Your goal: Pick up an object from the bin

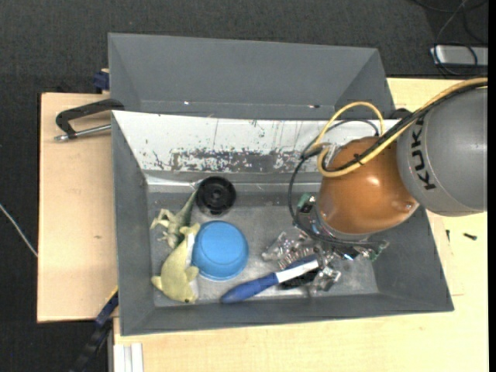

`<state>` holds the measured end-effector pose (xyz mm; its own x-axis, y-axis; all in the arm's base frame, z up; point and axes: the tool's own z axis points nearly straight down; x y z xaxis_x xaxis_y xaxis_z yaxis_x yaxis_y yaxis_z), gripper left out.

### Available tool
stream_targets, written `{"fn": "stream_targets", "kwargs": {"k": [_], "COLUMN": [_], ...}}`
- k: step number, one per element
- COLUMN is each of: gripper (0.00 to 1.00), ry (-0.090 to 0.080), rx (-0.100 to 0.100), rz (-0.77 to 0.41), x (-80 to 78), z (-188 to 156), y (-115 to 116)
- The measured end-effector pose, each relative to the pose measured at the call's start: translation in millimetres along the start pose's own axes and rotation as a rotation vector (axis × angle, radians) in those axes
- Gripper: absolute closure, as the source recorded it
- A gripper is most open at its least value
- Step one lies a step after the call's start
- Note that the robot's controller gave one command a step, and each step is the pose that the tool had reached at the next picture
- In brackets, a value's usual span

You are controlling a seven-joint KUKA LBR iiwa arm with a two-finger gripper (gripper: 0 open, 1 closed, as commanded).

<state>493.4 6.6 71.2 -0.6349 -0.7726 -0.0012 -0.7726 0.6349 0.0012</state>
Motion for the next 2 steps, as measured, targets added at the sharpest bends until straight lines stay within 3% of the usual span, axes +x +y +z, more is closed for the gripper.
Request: {"fn": "stream_targets", "kwargs": {"k": [1, 2], "gripper": [0.0, 1.0], "ry": [-0.001, -0.001], "rx": [0.005, 0.007], "rz": [-0.134, -0.129], "x": [-29.7, -29.7], "z": [-0.4, -2.5], "y": [22.1, 20.4]}}
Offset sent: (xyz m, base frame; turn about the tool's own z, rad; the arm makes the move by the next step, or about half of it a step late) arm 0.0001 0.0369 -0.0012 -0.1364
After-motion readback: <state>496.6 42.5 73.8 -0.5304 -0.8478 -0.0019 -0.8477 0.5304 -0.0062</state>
